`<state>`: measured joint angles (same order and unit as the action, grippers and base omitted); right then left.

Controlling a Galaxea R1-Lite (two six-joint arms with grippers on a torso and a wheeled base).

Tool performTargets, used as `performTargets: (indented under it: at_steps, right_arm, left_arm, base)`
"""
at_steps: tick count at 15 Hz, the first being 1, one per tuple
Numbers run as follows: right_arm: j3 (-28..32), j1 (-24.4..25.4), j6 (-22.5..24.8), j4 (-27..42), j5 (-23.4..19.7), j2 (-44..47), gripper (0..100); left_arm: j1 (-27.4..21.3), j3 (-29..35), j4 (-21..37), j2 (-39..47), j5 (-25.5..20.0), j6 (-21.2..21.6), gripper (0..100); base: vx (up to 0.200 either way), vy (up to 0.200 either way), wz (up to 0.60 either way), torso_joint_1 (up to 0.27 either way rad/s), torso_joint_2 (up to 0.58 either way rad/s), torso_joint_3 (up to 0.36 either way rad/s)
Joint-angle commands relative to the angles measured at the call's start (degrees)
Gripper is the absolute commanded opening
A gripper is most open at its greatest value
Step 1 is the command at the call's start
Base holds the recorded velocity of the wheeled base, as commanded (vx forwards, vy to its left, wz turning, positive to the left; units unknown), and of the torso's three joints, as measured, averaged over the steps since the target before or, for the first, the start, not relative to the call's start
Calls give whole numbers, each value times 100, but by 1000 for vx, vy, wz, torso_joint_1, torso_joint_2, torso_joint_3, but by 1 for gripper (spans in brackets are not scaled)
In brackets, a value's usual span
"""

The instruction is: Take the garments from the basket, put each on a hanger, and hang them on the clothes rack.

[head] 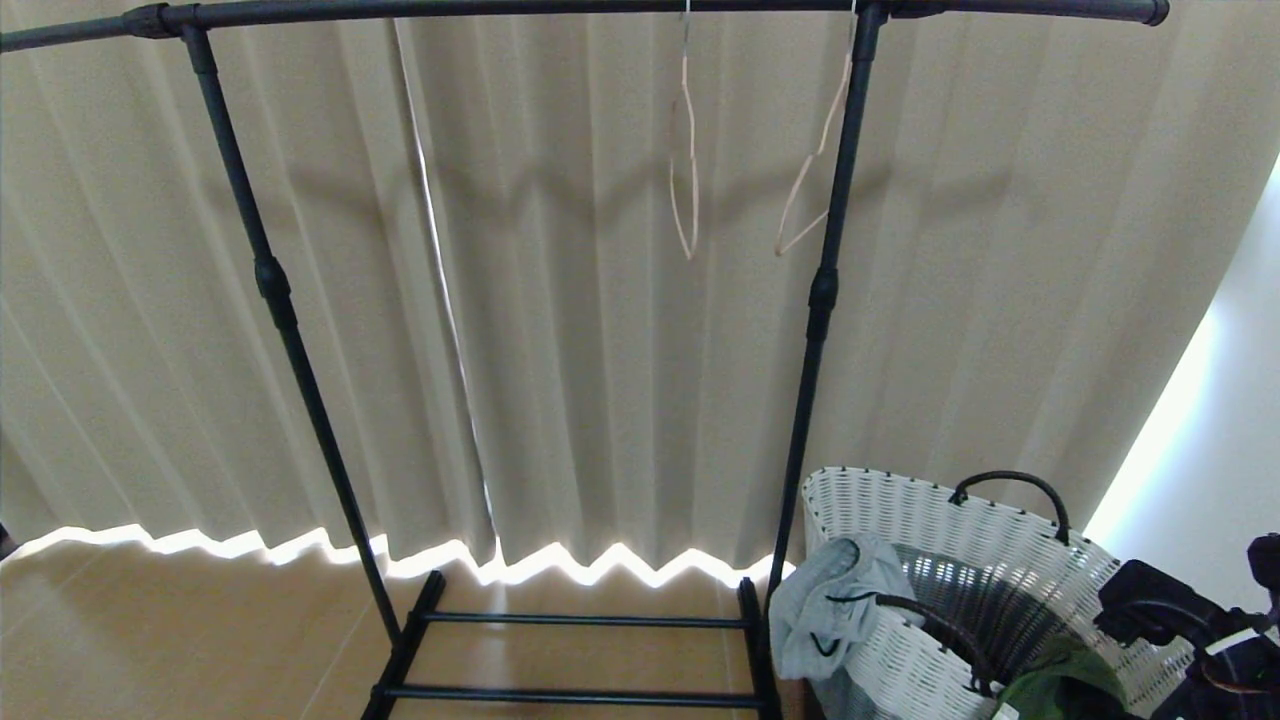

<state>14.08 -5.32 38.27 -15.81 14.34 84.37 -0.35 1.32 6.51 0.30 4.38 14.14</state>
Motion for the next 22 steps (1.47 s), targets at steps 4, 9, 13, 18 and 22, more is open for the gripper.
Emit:
performTargets:
  at_steps: [4,9,13,18,22]
  right_arm:
    - [69,-198,234,-1029,34,1618,100]
    - [51,-426,489,-1978,34,2171,100]
    - [51,-418,489,-2031,17,2154,100]
    - [-309,-391,489,-2866,-10,1996,0]
    - [-1408,-383,462,-4527,-19,1336,0]
  left_arm:
    - [0,0,-1,-4,2,1,100]
    - [0,0,-1,-4,2,1,100]
    - [0,0,-1,-4,2,1,100]
    - [0,0,-1,5,2,1,100]
    - [0,0,-1,-4,2,1,100]
  base:
    - [0,0,0,0,0,0]
    - [0,0,0,0,0,0]
    - [0,0,0,0,0,0]
    - [0,0,0,0,0,0]
    - [0,0,0,0,0,0]
